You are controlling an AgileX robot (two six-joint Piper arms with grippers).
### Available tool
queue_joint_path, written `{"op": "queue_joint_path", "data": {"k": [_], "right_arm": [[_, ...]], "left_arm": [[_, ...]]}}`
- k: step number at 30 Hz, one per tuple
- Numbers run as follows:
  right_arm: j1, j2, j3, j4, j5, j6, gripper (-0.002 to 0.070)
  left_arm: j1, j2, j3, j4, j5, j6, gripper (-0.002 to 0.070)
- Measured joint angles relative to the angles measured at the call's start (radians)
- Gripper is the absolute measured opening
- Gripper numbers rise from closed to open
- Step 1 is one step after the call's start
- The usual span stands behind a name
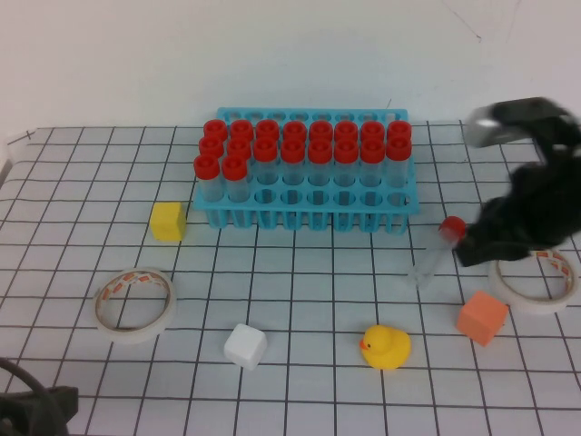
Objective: Place the test tubes
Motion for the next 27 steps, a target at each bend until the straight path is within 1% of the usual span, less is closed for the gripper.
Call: {"op": "queue_joint_path", "data": {"k": [2, 4, 5, 6, 8, 10, 12, 17, 27], "right_arm": [[0.051, 0.073, -0.073, -0.081, 0.011, 0.093, 0.0190], [0.090, 0.140, -0.142, -0.149, 0.022, 0.169, 0.0274], [0.101, 0.175, -0.178, -0.174, 0.032, 0.205, 0.0327], [0.109, 0.208, -0.213, -0.194, 0.044, 0.241, 0.0380], [0.113, 0.267, -0.270, -0.225, 0.070, 0.309, 0.0464], [0.115, 0.312, -0.320, -0.260, 0.088, 0.375, 0.0520], [0.115, 0.353, -0.353, -0.295, 0.098, 0.425, 0.0544], [0.115, 0.401, -0.374, -0.321, 0.098, 0.492, 0.0558], [0.115, 0.436, -0.380, -0.333, 0.105, 0.509, 0.0559]], "left_arm": [[0.000, 0.011, 0.000, -0.016, -0.006, 0.014, -0.0001], [0.000, 0.015, 0.000, -0.023, -0.013, 0.018, -0.0001], [0.000, 0.016, 0.000, -0.023, -0.018, 0.023, -0.0001], [0.000, 0.016, 0.000, -0.025, -0.020, 0.024, -0.0001], [0.000, 0.016, 0.000, -0.025, -0.024, 0.025, -0.0001], [0.000, 0.016, 0.000, -0.027, -0.029, 0.027, -0.0001], [0.000, 0.016, 0.000, -0.027, -0.029, 0.029, -0.0001], [0.000, 0.016, 0.000, -0.027, -0.029, 0.029, -0.0001], [0.000, 0.016, 0.000, -0.066, -0.029, 0.031, -0.0001]]}}
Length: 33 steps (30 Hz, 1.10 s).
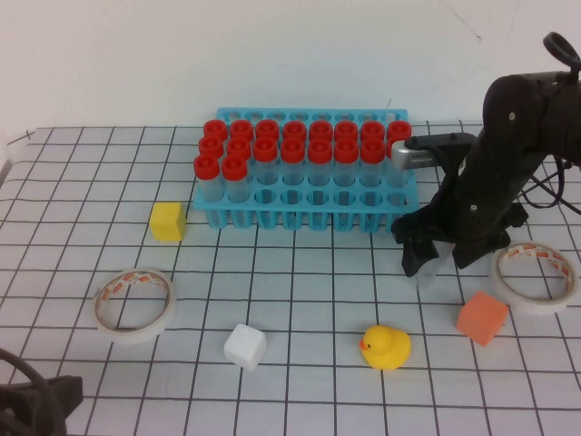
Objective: Place the test tubes
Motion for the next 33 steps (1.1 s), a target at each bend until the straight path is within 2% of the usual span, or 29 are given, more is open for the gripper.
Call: {"op": "queue_joint_path", "data": {"k": [16, 20, 27, 33], "right_arm": [[0.000, 0.021, 0.000, -0.048, 0.011, 0.024, 0.0552], [0.000, 0.021, 0.000, -0.071, 0.017, 0.024, 0.0474], [0.000, 0.021, 0.000, -0.084, 0.019, 0.024, 0.0233], [0.000, 0.023, -0.011, -0.088, 0.024, 0.034, 0.0233]], "left_arm": [[0.000, 0.000, 0.000, -0.006, 0.008, 0.000, -0.0001], [0.000, 0.000, 0.000, -0.006, 0.012, 0.000, -0.0001], [0.000, 0.000, 0.000, -0.010, 0.012, 0.000, -0.0001], [0.000, 0.000, 0.000, -0.010, 0.012, 0.000, -0.0001]]}}
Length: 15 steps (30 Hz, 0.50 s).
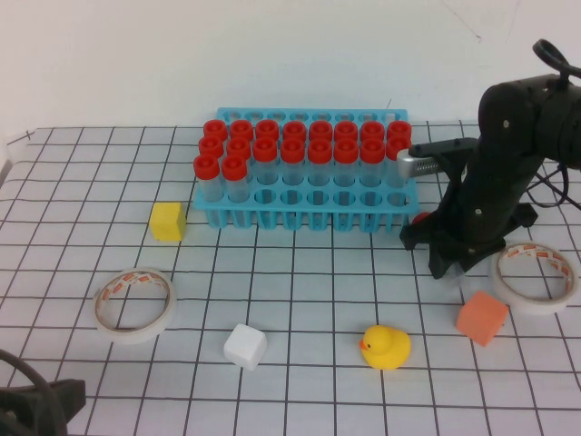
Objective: Place the test tubes
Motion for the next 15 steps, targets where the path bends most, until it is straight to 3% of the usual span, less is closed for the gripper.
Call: {"op": "queue_joint_path", "data": {"k": [5, 15], "right_arm": [[0.000, 0.000, -0.072, -0.055, 0.063, 0.022, 0.0233], [0.000, -0.010, -0.302, -0.402, 0.222, 0.205, 0.0233]], "left_arm": [[0.000, 0.000, 0.000, 0.000, 0.000, 0.017, -0.0001], [0.000, 0.000, 0.000, 0.000, 0.000, 0.036, -0.0001]]}}
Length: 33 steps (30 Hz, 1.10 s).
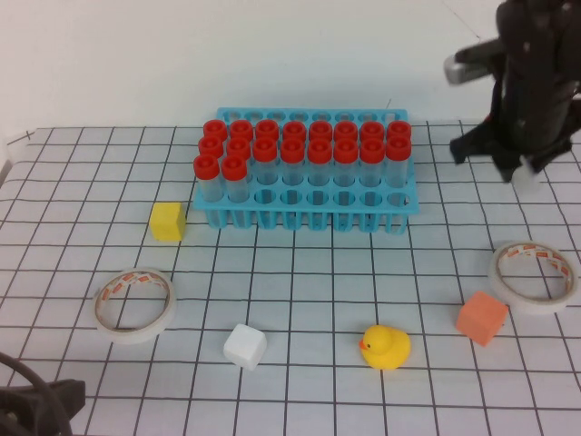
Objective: Place the test tubes
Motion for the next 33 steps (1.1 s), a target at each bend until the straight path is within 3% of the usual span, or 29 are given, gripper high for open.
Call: {"op": "queue_joint_path", "data": {"k": [8, 16, 25, 33], "right_arm": [[0.011, -0.160, -0.016, -0.017, 0.016, -0.010, 0.0233], [0.150, -0.354, 0.037, -0.100, -0.041, -0.036, 0.0233], [0.349, -0.616, 0.392, -0.164, -0.337, 0.129, 0.0233], [0.474, -0.801, 0.791, -0.162, -0.669, 0.157, 0.0233]], "left_arm": [[0.000, 0.000, 0.000, 0.014, 0.000, 0.026, -0.0001], [0.000, 0.000, 0.000, 0.018, 0.000, 0.033, -0.0001], [0.000, 0.000, 0.000, 0.020, 0.024, 0.038, -0.0001], [0.000, 0.000, 0.000, 0.019, 0.039, 0.041, -0.0001]]}}
